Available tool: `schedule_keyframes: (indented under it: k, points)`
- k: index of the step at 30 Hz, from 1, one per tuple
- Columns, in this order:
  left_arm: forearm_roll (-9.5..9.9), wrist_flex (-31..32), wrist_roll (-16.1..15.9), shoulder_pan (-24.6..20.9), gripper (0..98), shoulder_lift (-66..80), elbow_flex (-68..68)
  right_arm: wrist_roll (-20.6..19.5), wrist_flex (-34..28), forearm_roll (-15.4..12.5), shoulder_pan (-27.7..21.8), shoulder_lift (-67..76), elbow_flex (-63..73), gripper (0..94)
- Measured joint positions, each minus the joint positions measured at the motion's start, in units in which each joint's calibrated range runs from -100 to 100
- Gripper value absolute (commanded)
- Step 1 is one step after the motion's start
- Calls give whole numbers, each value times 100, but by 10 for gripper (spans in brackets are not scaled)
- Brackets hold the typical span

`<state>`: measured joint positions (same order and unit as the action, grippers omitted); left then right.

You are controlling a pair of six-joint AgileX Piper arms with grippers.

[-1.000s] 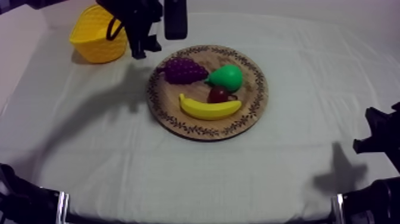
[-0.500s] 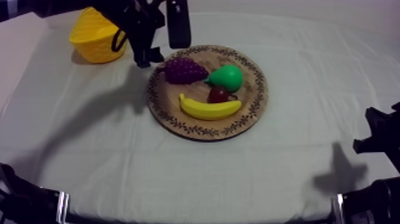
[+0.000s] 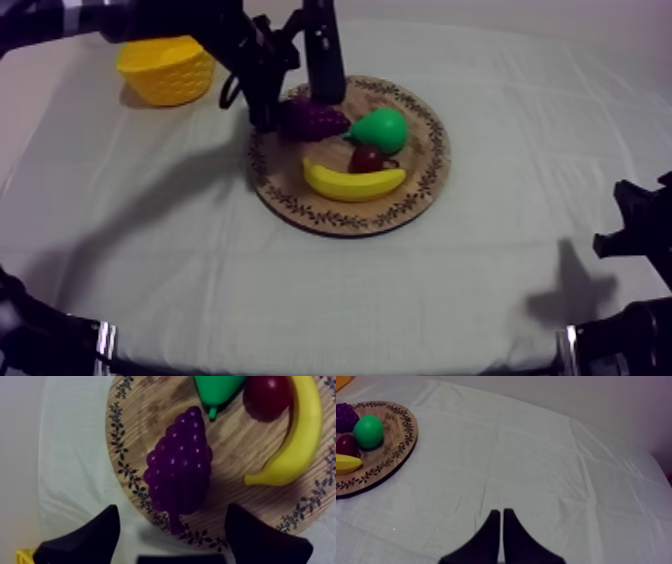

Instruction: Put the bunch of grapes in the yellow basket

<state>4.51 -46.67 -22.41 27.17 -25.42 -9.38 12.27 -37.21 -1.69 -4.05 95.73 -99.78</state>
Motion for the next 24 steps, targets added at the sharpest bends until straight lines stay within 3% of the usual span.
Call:
schedule_keyframes:
  k: [24]
  points:
    - [-75,-575,43,61,755,-1590,1333,0,0,0,0,0,0,5]
